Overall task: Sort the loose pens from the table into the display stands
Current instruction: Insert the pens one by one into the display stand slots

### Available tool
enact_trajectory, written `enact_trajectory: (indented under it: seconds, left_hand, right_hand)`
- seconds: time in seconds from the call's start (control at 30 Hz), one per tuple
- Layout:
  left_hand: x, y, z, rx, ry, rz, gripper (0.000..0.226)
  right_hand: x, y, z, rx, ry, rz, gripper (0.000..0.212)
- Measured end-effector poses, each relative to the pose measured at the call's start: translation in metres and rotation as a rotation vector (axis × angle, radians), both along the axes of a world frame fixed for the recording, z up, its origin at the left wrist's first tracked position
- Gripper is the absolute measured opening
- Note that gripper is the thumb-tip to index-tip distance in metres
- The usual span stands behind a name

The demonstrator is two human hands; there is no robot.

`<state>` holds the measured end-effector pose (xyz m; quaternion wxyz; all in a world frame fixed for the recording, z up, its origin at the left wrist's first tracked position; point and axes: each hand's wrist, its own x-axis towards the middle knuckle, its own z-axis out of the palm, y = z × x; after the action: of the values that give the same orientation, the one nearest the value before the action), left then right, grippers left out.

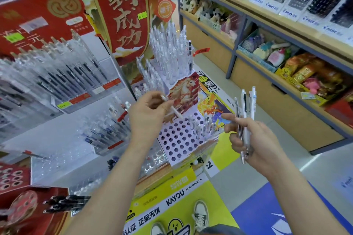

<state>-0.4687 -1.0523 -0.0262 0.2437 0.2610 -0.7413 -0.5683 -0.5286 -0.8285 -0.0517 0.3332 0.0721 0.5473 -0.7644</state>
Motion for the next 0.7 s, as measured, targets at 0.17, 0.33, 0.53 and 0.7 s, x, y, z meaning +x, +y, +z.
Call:
enact_trajectory:
  seconds: [0.17, 0.33, 0.53, 0.7]
  left_hand:
    - [-0.018, 0.003, -0.042, -0.123, -0.114, -0.047, 0.023]
    - [-0.025, 0.005, -0.059, -0.221, -0.11, -0.112, 0.017]
    - [-0.021, 0.003, -0.073, -0.426, -0.164, -0.277, 0.019]
    - [-0.027, 0.001, -0.072, -0.554, -0.273, -0.433, 0.031]
  right_hand:
    - [0.006, -0.009, -0.007, -0.094, -0.103, -0.005, 0.032]
    - [0.007, -0.008, -0.005, -0.108, -0.096, 0.006, 0.03]
    - [0.005, -0.007, -0.003, -0.157, -0.077, 0.046, 0.032]
    - [0.007, -0.011, 0.001, -0.14, -0.057, 0.03, 0.032]
